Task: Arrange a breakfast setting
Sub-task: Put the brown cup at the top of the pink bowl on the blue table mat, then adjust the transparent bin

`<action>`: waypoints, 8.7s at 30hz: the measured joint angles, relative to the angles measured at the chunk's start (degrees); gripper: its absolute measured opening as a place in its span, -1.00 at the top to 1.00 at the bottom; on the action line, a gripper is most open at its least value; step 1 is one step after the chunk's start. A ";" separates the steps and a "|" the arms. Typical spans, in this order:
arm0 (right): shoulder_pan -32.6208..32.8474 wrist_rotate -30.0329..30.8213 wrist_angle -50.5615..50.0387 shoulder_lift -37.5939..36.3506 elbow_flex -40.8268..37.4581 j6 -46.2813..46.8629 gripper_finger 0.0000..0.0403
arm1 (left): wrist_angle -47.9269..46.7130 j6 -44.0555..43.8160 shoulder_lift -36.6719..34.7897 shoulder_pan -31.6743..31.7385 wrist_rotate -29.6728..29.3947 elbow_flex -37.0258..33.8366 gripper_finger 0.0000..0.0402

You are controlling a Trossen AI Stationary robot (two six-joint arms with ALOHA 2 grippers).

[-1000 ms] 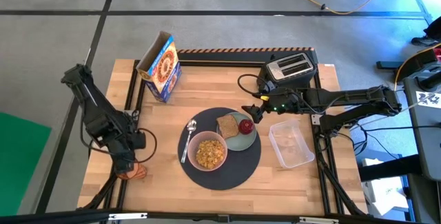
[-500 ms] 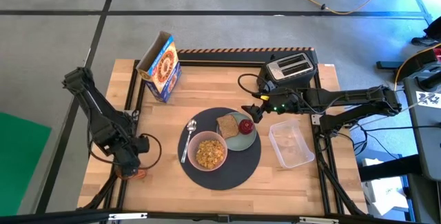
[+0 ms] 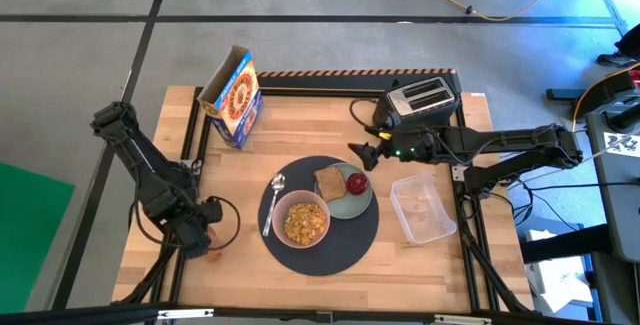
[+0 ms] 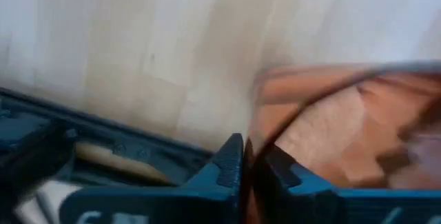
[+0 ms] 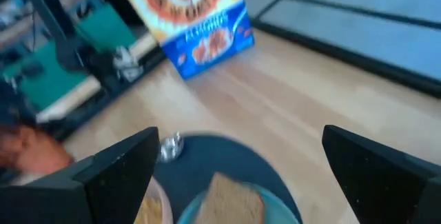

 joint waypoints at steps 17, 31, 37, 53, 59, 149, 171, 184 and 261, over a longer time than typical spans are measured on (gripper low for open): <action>0.13 -4.17 8.82 -0.02 0.00 5.08 -0.97 | -1.44 -5.97 -0.05 6.93 1.92 1.29 0.98; 3.67 -4.92 7.43 -0.02 0.00 7.48 -0.97 | -14.60 -1.71 -0.14 18.97 -4.95 12.99 0.98; 4.09 -2.78 2.90 -0.22 0.00 6.72 -0.97 | -14.15 6.80 -0.14 28.78 -5.22 13.88 0.98; -1.68 -3.50 -8.98 -6.97 0.00 2.69 -0.97 | -8.49 30.59 1.78 55.42 -0.65 13.90 0.98; -2.99 -0.16 -15.01 -12.25 0.02 3.30 -0.97 | -8.24 38.67 5.65 62.26 -1.74 18.31 0.98; 9.33 -15.52 -57.60 -15.02 -7.14 37.85 -0.97 | -6.14 57.03 32.29 64.05 -10.29 50.96 0.32; 22.88 -23.31 -42.24 -7.59 -16.26 53.19 -0.60 | -6.11 58.18 30.74 62.75 -13.13 51.32 0.31; 43.48 -24.27 -42.37 -6.01 -16.26 82.90 -0.58 | -5.75 58.77 30.74 61.07 -13.16 51.30 0.32; 34.12 -20.76 -32.96 14.61 -1.67 50.94 -0.58 | -5.94 62.53 22.44 64.43 -15.82 51.23 0.32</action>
